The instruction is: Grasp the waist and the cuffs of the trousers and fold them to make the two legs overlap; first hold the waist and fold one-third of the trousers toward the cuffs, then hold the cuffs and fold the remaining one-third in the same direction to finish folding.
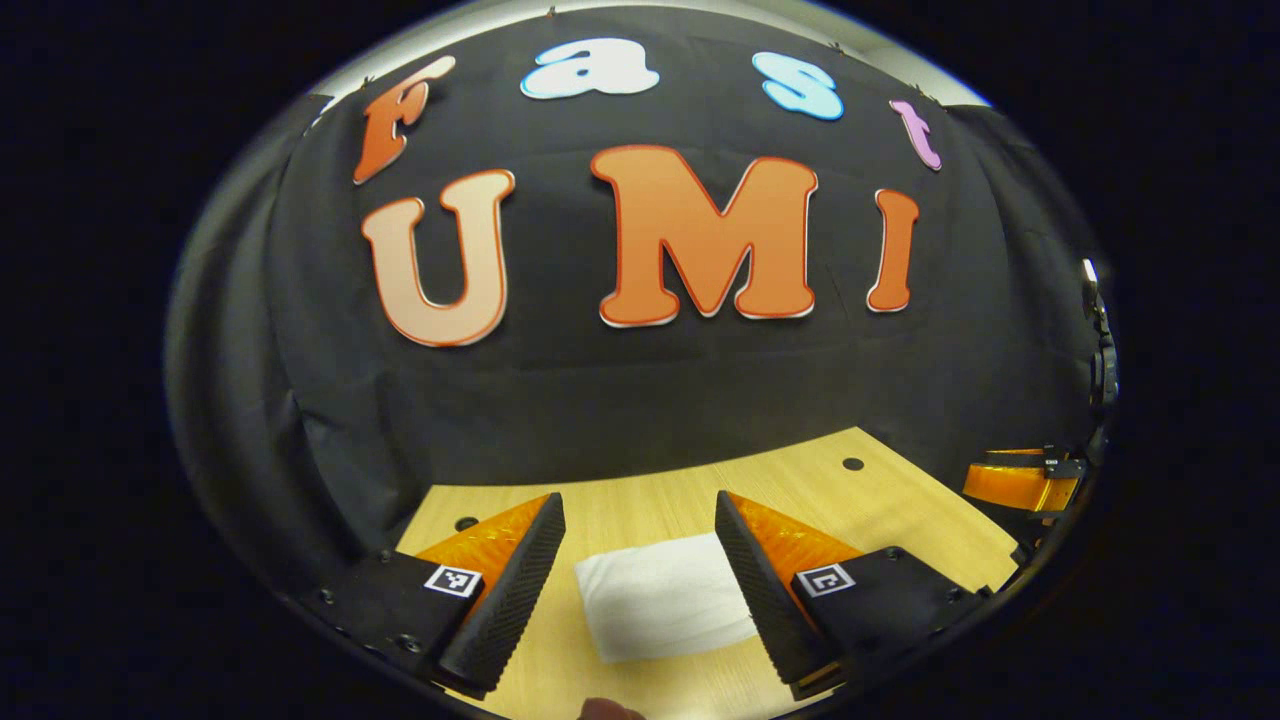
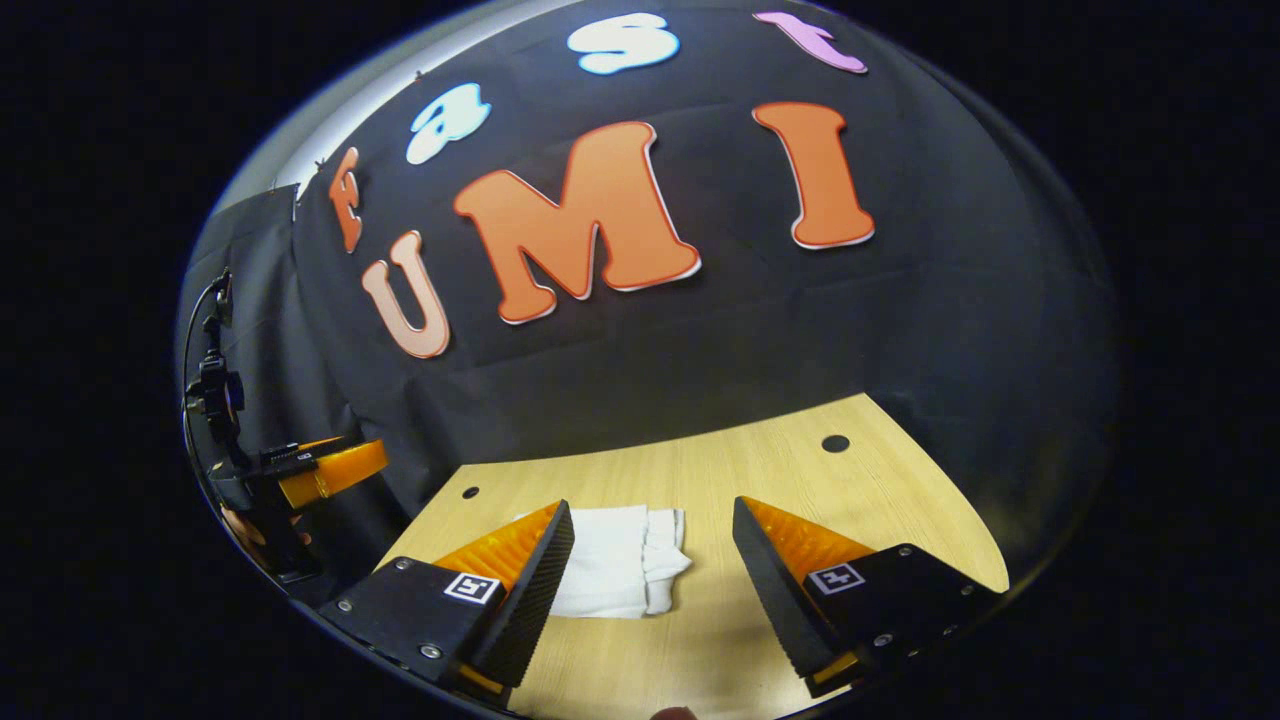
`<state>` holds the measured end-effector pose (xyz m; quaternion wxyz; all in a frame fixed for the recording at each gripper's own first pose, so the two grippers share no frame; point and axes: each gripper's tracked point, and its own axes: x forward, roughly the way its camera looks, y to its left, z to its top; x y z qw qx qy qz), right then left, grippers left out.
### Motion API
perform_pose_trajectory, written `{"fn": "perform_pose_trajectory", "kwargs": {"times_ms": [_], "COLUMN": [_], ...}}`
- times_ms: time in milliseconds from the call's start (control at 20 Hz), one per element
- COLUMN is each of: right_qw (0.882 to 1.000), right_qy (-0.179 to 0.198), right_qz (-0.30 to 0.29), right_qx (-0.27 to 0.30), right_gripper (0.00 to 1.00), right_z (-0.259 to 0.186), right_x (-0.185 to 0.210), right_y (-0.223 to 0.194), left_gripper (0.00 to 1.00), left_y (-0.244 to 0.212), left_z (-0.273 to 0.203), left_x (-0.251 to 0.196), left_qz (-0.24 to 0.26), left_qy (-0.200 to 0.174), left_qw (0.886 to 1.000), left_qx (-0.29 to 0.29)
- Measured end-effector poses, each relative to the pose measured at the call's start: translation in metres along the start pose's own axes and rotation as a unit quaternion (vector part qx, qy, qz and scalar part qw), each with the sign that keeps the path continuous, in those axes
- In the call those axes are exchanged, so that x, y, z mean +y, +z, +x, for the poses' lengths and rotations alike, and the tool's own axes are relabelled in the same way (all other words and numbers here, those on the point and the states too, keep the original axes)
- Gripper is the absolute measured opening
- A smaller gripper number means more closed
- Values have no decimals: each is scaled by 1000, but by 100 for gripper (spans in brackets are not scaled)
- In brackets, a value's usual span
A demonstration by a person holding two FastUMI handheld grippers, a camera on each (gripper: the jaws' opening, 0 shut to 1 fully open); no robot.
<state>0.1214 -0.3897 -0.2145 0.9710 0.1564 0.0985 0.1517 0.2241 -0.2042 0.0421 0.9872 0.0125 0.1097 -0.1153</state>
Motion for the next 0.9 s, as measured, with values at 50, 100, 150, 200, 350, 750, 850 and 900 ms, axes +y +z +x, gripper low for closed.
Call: {"fn": "perform_pose_trajectory", "kwargs": {"times_ms": [50, 100, 150, 200, 350, 750, 850, 900], "right_qw": [1000, 999, 999, 998, 993, 979, 978, 978], "right_qy": [0, -1, -1, -1, -6, -69, -81, -84], "right_qz": [-11, -20, -26, -33, -75, -115, -113, -112], "right_qx": [-17, -32, -43, -52, -93, -156, -158, -157], "right_gripper": [96, 96, 96, 96, 96, 97, 97, 97], "right_z": [-6, -10, -13, -14, -33, -100, -116, -122], "right_x": [8, 17, 27, 40, 69, 97, 97, 98], "right_y": [6, 11, 16, 19, 28, 31, 28, 25], "left_gripper": [98, 99, 99, 99, 100, 98, 99, 100], "left_y": [11, 9, 6, 4, 9, -2, -5, -9], "left_z": [-9, -18, -26, -28, -52, -163, -176, -179], "left_x": [7, 4, 3, 5, 16, 46, 45, 43], "left_qz": [2, 2, 1, -2, -19, -38, -44, -52], "left_qy": [13, 16, 19, 26, 29, 18, 9, 4], "left_qw": [1000, 999, 999, 998, 996, 988, 988, 989], "left_qx": [-24, -39, -46, -54, -85, -150, -147, -142]}}
